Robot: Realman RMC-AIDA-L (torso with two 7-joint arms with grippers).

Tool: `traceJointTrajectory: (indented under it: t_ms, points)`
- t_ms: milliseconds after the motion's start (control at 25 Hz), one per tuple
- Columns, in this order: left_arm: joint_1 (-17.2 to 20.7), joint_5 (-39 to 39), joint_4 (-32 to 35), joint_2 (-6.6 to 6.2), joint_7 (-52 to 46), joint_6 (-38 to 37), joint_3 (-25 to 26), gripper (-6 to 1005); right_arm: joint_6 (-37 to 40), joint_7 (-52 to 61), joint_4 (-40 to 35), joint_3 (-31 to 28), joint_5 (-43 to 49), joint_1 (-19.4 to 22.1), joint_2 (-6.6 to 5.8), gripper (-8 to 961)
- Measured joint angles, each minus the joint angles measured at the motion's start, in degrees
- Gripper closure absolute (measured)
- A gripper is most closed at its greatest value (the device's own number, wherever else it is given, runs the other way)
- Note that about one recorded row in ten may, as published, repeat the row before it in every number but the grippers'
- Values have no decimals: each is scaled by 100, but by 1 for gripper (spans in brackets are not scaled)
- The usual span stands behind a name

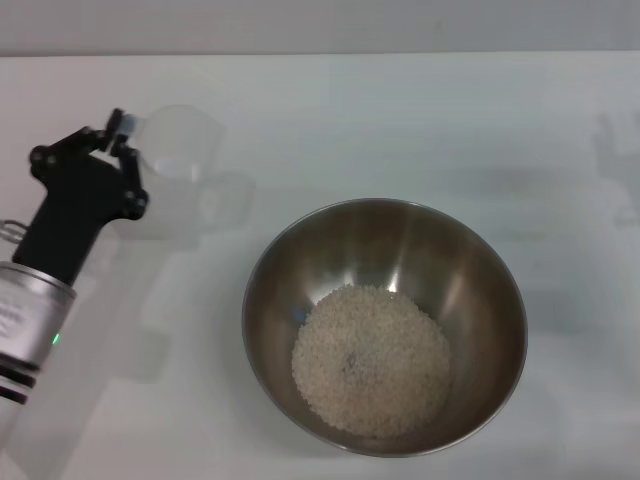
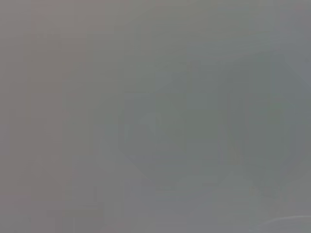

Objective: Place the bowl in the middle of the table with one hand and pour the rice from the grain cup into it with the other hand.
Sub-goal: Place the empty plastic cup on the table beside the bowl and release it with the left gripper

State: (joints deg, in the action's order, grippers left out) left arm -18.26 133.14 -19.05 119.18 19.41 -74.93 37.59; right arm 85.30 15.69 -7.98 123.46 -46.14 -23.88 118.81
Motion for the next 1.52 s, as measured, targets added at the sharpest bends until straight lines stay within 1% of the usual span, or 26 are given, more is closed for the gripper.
traceJointTrajectory:
  t_ms: [120,240,400,560,920,1120,1280,1520]
  points:
    - [6,-250,-4,0,-679,348,45,908,29,25,-2,0,0,16,4,442]
    - [6,-446,-32,0,-1041,662,52,906,78,32,-2,-13,0,27,8,440]
    - [-26,-630,-156,0,-1145,1170,57,903,88,33,0,-18,0,14,0,437]
    - [-60,-697,-169,0,-1157,1503,64,900,93,35,-1,3,58,-11,-6,433]
    - [-87,-788,-170,0,-1231,1643,69,893,275,39,6,9,79,23,-8,426]
    - [-149,-862,-106,-12,-1741,1747,73,889,325,79,35,9,79,23,-9,423]
    - [-117,-852,-101,-22,-1843,1751,52,886,330,123,61,-9,80,21,-15,419]
    - [-43,-812,-21,-40,-2115,1754,2,656,330,125,126,-35,79,38,-16,415]
